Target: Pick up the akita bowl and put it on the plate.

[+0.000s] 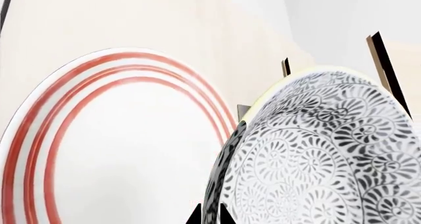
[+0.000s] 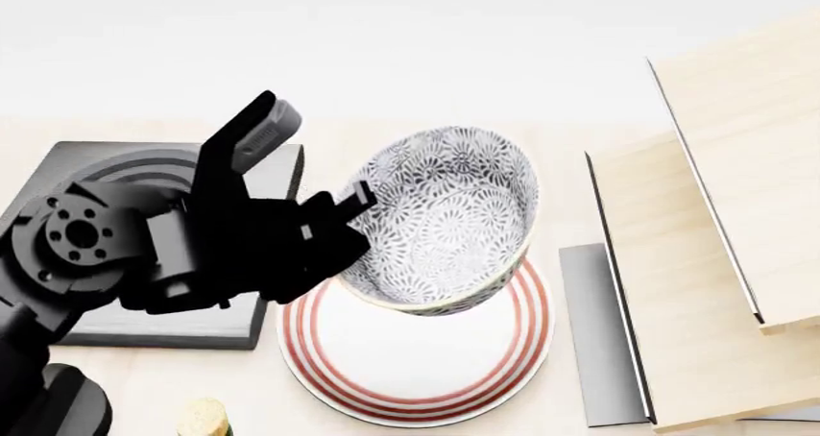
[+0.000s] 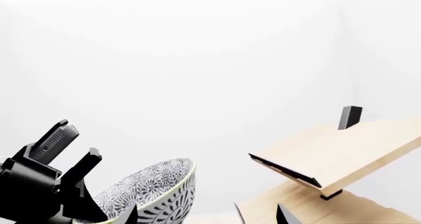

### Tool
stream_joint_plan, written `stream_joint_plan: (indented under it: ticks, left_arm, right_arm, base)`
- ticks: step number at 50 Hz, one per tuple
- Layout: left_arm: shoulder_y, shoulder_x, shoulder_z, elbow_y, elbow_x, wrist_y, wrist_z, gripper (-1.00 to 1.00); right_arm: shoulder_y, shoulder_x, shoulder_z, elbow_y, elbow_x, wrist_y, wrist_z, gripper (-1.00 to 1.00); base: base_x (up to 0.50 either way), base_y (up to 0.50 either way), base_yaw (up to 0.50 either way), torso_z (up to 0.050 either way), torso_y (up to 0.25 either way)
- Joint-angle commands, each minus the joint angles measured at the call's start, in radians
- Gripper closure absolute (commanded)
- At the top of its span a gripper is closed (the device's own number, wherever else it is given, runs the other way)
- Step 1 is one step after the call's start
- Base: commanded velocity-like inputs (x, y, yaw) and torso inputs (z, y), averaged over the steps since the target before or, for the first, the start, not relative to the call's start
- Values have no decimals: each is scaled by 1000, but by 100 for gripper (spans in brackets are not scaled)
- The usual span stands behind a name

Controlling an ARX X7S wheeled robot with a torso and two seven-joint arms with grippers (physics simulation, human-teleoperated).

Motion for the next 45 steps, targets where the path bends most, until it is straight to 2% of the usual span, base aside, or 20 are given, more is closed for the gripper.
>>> stream_joint_plan:
  ticks: [1, 13, 35, 45]
  left_arm:
    - [6, -6, 78, 1, -144, 19, 18, 100]
    - [-4, -10, 349, 1, -375, 161, 31, 100]
    - [-48, 0, 1006, 1, -950, 287, 124, 100]
    - [-64, 13, 1214, 1, -1104, 316, 148, 100]
  right_arm:
    - [-8, 4, -4, -2, 1, -12, -1, -100]
    - [5, 1, -10, 10, -1, -5, -2, -100]
    - [14, -2, -22, 20, -7, -1, -2, -100]
    - [16, -2, -25, 24, -8, 0, -1, -100]
  base:
    - [0, 0, 0, 0, 0]
    - [0, 0, 0, 0, 1]
    - [0, 0, 0, 0, 0]
    - [0, 0, 0, 0, 1]
